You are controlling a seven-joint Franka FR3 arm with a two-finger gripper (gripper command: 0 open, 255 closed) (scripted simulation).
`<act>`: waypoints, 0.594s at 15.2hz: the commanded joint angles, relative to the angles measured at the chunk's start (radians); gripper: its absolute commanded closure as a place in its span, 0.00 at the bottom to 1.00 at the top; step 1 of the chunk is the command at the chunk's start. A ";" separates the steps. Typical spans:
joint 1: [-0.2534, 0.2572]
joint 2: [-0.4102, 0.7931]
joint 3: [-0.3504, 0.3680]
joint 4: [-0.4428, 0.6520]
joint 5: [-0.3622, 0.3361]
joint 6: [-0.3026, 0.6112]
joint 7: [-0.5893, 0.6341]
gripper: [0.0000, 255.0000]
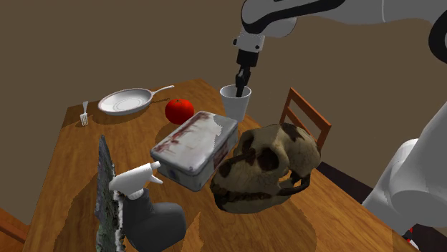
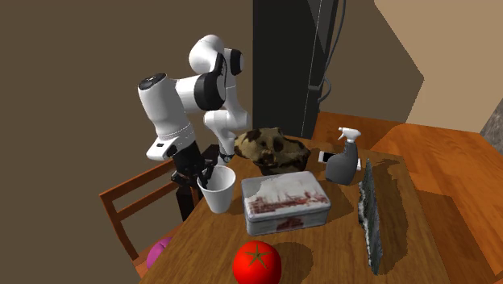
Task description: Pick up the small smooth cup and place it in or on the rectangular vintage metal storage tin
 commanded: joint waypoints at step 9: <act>-0.002 0.004 -0.002 0.139 -0.006 -0.132 0.029 1.00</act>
